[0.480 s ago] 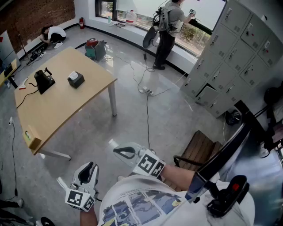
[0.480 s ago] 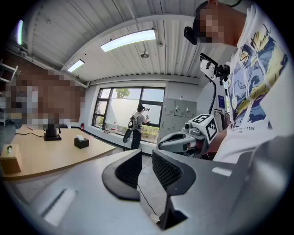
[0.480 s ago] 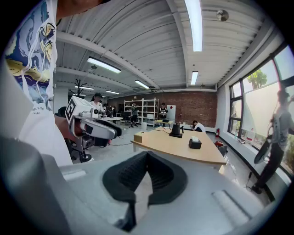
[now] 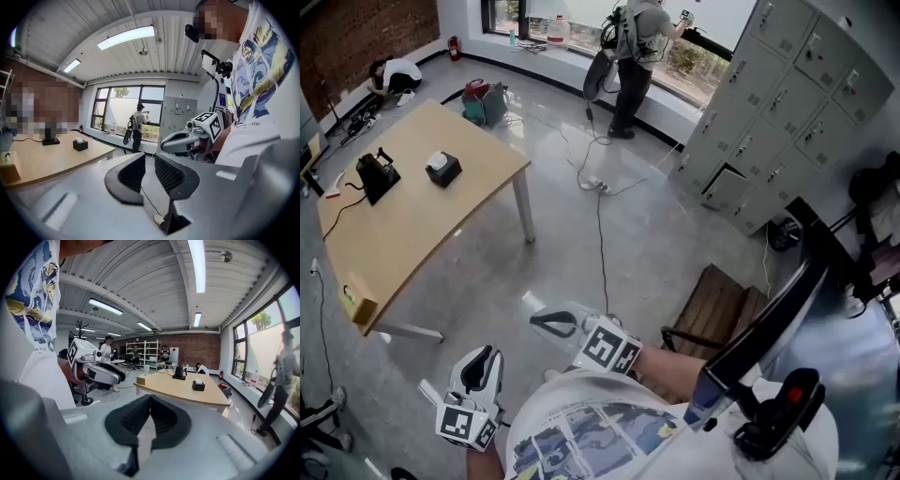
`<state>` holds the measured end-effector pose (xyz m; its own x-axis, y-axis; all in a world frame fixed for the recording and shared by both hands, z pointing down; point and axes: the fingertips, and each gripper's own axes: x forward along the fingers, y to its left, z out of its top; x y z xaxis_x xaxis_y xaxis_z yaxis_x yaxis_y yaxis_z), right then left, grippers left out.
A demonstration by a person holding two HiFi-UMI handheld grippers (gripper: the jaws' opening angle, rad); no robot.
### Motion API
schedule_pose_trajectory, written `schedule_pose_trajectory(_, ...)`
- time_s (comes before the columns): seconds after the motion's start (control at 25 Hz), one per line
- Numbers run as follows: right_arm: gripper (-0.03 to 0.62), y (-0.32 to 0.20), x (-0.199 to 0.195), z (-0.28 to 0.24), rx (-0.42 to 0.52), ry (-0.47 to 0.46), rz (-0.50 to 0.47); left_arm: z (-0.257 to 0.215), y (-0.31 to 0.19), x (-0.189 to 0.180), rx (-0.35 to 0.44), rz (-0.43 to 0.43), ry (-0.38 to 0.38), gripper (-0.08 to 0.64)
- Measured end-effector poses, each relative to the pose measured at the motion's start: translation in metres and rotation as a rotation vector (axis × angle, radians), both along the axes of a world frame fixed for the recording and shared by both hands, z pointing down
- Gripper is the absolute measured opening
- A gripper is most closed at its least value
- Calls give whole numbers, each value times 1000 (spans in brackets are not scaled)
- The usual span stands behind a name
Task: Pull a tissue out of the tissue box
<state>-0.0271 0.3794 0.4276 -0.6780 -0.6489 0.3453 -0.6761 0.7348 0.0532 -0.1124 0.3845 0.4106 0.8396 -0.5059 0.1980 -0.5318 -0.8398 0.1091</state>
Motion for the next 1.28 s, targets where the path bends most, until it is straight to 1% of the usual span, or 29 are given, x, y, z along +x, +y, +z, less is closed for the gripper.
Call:
schedule_pose_trajectory(0.2,3,0,4,3,3,-9,3,6,0,5,3,8,2,46)
schedule_pose_trajectory(0.28,3,-1,5,5,-3,-10,4,9,-2,5,-4,17,7,7)
schedule_pose_trajectory(0.52,3,-11,10,6,-21,-4,20,9,-8,6,-29,55,20,5)
schedule_pose_trajectory(0.72,3,-22,5,4,-32,-19,5,20,-15,4,-63,52,-6,5)
schedule_pose_trajectory(0.84,3,-34,8,9,-38,-9,-10,26,-35,9,-84,16,-5,5)
schedule_pose_trajectory(0.96,3,-55,22,14,-45,0,-27,25,-64,23,-95,-17,0,5)
schedule_pose_trajectory(1.16,3,-107,50,19,-69,-30,-50,13,-113,54,-81,-38,-27,5)
schedule_pose_trajectory(1.28,3,-143,63,15,-59,-42,-82,8,-149,66,-81,-80,-51,5)
